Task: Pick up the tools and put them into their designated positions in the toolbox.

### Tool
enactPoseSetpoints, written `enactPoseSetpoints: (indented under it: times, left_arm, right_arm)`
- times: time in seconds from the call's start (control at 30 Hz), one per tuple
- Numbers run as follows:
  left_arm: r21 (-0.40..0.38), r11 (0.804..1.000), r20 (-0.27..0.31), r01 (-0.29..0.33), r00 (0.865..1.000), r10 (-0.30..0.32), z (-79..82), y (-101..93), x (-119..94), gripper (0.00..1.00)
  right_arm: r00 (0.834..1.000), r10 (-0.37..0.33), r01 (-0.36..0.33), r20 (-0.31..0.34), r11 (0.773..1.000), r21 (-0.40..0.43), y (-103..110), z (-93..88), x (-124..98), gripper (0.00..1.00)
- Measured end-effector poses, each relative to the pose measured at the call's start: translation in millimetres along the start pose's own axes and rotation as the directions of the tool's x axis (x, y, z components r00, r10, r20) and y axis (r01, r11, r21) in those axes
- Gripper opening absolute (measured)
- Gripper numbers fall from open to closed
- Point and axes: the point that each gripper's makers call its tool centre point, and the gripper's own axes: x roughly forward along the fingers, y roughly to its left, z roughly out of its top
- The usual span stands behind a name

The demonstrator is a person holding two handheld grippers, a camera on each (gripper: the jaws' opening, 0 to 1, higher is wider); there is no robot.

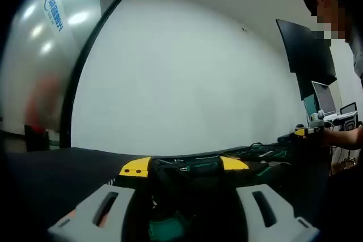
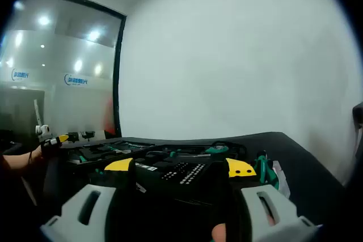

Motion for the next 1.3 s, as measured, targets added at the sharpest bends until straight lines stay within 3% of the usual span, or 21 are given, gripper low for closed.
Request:
enactPoseSetpoints:
  times: [1.3]
  left_arm:
    - [-0.005, 1.0, -0.02, -0.021, 1.0, 0.021, -4.6, 4.4, 0.8, 0.38]
  right_arm:
    - [1.0, 0.002, -0.002, -0.007, 1.0, 0.008, -0.2, -1.9, 0.9, 0.59]
